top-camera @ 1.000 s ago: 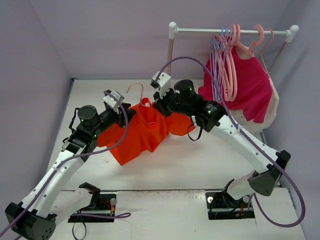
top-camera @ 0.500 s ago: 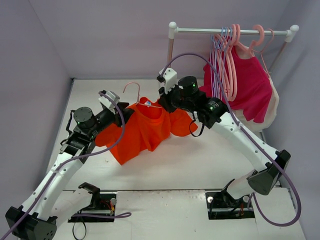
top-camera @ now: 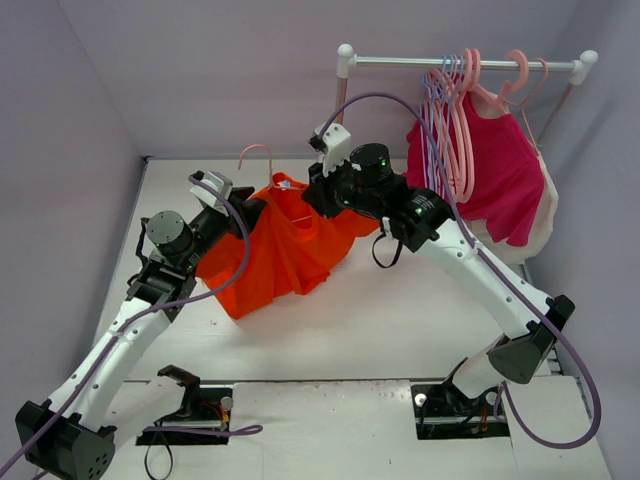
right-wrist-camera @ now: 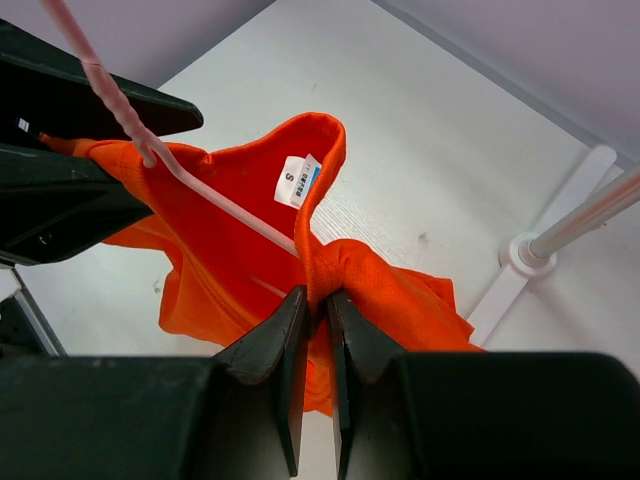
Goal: Place the t-shirt on the hanger
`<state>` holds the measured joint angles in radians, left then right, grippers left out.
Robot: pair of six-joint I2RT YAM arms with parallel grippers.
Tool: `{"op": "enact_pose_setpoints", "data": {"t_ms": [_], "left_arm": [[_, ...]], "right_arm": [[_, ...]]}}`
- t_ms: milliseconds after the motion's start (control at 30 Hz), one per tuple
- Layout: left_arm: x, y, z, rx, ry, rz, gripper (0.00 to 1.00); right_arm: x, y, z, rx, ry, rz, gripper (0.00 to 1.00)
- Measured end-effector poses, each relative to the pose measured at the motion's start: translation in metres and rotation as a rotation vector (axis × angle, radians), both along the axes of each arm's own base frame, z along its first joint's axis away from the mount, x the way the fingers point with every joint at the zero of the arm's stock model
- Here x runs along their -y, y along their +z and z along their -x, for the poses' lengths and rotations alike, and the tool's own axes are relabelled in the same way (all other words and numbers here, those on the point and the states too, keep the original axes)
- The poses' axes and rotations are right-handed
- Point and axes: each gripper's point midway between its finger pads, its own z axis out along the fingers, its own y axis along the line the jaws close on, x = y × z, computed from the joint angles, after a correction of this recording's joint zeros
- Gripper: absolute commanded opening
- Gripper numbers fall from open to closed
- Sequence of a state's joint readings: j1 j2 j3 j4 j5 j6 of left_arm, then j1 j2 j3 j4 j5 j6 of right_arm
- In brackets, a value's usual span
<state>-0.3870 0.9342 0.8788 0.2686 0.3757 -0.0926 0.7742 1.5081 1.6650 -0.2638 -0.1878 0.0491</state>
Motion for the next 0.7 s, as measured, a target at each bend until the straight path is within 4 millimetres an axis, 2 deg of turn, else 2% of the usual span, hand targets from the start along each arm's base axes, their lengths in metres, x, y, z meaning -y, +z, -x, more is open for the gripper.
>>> {"op": "enact_pose_setpoints", "data": {"t_ms": [267,400,700], "left_arm": [[0.013,-0.001,0.002,-0.012,-0.074,0.042,0.00],[0.015,-0.005,0.002,-0.014,-0.078,0.061,0.00],[0.020,-0.005,0.001,-0.017,-0.105,0.097,0.00]], "right_arm": [[0.003,-0.005,-0.006,0.011,-0.023,0.027,0.12],[0.005,-0.005,-0.008,0.023,-0.021,0.039,0.19],[0.018,-0.005,-0.019,0.038,-0.020,0.052,0.27]]}}
